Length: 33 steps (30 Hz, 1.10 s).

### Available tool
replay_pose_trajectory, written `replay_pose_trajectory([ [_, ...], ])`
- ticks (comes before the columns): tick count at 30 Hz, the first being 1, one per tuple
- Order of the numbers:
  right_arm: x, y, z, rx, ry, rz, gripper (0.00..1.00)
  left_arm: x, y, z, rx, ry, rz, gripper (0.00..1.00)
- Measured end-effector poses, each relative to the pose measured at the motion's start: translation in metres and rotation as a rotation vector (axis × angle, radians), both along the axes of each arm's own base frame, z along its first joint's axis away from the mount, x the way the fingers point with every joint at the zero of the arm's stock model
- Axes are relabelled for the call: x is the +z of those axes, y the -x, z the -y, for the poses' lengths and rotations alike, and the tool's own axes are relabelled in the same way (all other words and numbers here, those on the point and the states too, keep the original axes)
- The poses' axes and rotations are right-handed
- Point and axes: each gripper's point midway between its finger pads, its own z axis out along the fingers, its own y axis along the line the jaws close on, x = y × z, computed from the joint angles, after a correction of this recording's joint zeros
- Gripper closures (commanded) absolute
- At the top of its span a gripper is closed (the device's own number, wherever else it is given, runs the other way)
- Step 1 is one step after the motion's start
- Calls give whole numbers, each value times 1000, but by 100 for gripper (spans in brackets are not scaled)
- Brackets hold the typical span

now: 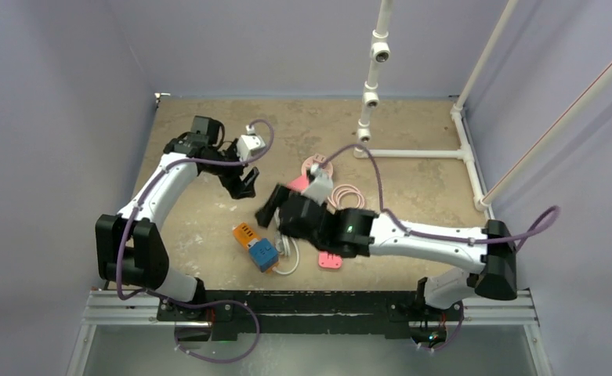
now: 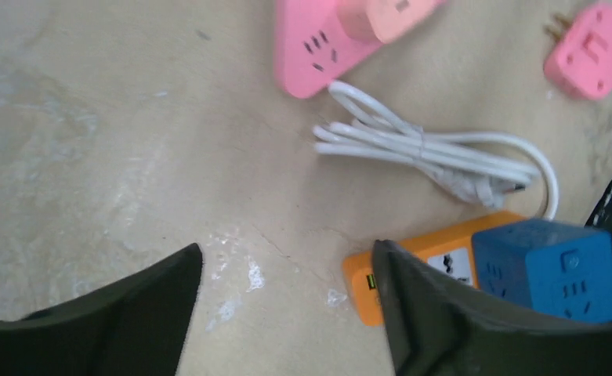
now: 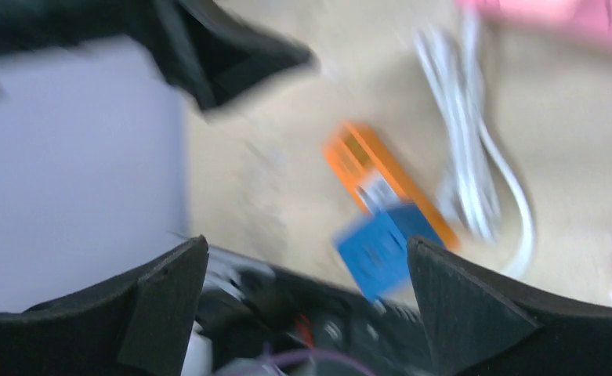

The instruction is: Insert the plug

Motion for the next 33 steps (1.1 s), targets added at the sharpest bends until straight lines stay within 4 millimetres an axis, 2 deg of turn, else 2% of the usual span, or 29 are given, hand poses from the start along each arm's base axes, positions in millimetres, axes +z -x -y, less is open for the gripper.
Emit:
replay_pose_trajectory([
  [2,54,-40,-2,-29,-78,142,1,14,-15,-5,56,22,33,2],
  [3,79,-65,6,-61,-101,220,1,23,-25,-8,89,35,57,1],
  [4,102,-95,23,-108,-111,311,1,33,-37,-14,129,51,88,1],
  [5,116,-115,39,-142,-110,370,1,39,-44,-20,159,61,108,1],
  [7,139,-154,84,-224,-89,501,1,51,-59,-32,232,88,148,1],
  [9,155,-179,132,-308,-36,609,1,57,-67,-44,290,106,170,1],
  [10,161,-184,148,-339,-14,647,1,61,-70,-50,319,116,183,1],
  [13,176,-193,190,-403,44,749,1,64,-75,-65,406,136,215,1],
  [16,178,-195,234,-503,80,808,1,61,-77,-77,494,145,238,1],
  [17,177,-193,245,-535,80,831,1,59,-78,-81,526,151,248,1],
  [20,155,-168,290,-642,107,896,1,48,-74,-91,611,165,264,1],
  [23,141,-151,314,-709,129,947,1,38,-70,-96,669,178,272,1],
  [26,137,-142,329,-760,135,987,1,30,-70,-97,701,192,271,1],
  [33,118,-147,359,-816,262,1011,1,20,-71,-97,719,213,285,1],
])
